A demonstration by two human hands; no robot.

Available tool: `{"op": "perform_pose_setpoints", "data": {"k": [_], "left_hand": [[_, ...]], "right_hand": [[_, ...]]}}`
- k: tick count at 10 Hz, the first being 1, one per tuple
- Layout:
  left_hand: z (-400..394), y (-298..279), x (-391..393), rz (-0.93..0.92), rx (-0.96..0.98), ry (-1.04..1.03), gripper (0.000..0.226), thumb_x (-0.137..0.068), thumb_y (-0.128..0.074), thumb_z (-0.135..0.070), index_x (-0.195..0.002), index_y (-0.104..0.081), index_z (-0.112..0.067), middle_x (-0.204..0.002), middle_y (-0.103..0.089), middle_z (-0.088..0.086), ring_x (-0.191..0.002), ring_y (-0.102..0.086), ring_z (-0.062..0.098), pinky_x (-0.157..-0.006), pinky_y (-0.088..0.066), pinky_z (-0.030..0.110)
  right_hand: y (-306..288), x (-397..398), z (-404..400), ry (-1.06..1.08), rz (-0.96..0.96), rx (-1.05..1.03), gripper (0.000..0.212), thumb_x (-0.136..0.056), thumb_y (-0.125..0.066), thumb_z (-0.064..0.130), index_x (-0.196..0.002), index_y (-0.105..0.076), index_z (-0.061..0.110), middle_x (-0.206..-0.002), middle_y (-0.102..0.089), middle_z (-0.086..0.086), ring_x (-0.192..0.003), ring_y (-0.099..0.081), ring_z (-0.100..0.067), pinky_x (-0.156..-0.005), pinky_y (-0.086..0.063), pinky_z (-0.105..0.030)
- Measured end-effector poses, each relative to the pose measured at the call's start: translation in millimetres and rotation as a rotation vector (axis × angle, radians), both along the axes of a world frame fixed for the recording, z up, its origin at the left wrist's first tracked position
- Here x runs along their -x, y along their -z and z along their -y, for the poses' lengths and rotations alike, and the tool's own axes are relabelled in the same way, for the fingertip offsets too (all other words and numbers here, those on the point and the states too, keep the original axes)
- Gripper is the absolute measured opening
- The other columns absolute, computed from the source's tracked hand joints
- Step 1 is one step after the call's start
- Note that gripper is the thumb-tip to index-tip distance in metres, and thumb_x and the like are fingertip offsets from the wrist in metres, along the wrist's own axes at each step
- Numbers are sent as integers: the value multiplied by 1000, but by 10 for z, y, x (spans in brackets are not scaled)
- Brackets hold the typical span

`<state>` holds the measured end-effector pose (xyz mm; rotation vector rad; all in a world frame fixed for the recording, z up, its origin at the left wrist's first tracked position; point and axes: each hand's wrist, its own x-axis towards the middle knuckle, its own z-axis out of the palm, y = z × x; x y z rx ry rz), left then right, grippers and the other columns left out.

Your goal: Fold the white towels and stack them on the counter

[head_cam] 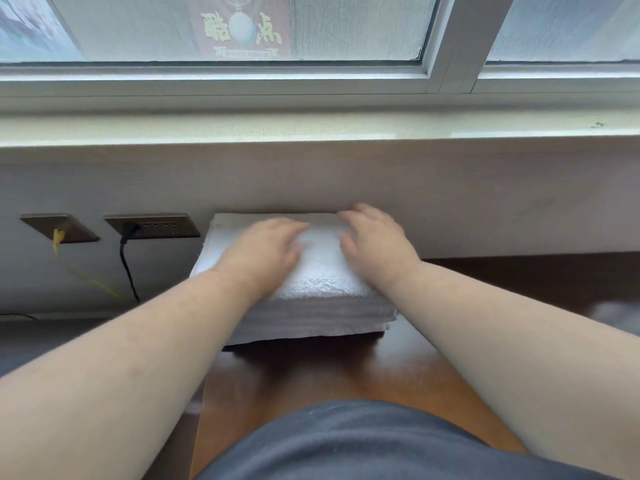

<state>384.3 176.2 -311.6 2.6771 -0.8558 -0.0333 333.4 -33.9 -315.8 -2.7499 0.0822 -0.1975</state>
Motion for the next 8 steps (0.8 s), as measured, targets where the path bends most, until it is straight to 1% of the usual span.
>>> {"op": "perform_pose_setpoints", "data": {"k": [1, 2, 3, 4, 5, 6, 7, 8], "left_hand": [[96, 183, 141, -147, -271, 43, 61, -99, -20, -58, -155, -21, -34, -163, -16, 0, -150, -11, 21, -120, -9, 43], [-88, 226, 78, -187, -365, -105, 62, -98, -13, -57, -156, -11, -34, -165, -4, 2, -151, 0, 23, -120, -2, 48], [-222, 168, 55, -217, -411, -210, 63, -99, -13, -56, -156, -9, -30, -165, -3, 6, -151, 1, 25, -120, -3, 49], [-339, 105, 168, -170, -367, -209, 70, -95, -16, -62, -156, -15, -28, -164, -11, 7, -150, -6, 24, -121, -9, 47], [-468, 79, 402, -27, -390, 4, 82, -87, -37, -75, -155, -14, -36, -163, -15, -4, -150, -10, 18, -122, -9, 38], [-513, 61, 559, 30, -523, -18, 74, -95, -54, -44, -155, -13, -36, -163, -17, -3, -149, -16, 20, -118, -16, 36], [-495, 30, 769, 81, -578, -181, 77, -91, -52, -11, -155, -15, -33, -158, -27, -3, -143, -26, 20, -111, -28, 33], [-406, -144, 970, 113, -603, -202, 75, -90, -55, -15, -153, -18, -32, -150, -36, -4, -135, -35, 19, -105, -36, 34]], "right_hand": [[157, 94, -139, -169, -261, 118, 62, -100, -29, 51, -156, -24, 25, -165, -16, -4, -152, -9, -22, -123, -10, -46], [224, 158, 4, -50, -416, 112, 77, -94, -21, 69, -158, -11, 27, -167, -4, -3, -153, 1, -22, -122, -6, -51], [178, 195, 117, 39, -460, 58, 81, -93, -21, 72, -159, -10, 25, -167, -2, -4, -153, 3, -21, -122, -8, -50], [110, 299, 138, 54, -408, 11, 78, -96, -22, 69, -157, -17, 21, -166, -9, -8, -153, -4, -23, -122, -12, -48], [-15, 519, 241, -43, -293, 143, 89, -87, -20, 78, -155, -23, 21, -164, -19, -6, -151, -13, -23, -121, -15, -49], [-92, 766, 439, -139, -343, 332, 97, -83, -26, 83, -157, -15, 23, -166, -11, -1, -153, -4, -21, -121, -9, -49], [-179, 1012, 671, -33, -337, 290, 92, -89, -34, 76, -159, -12, 20, -167, -10, -1, -153, -3, -21, -121, -10, -47], [-376, 1261, 938, 39, -287, 320, 87, -93, -33, 72, -158, -15, 18, -166, -13, -2, -153, -5, -22, -121, -13, -48]]}}
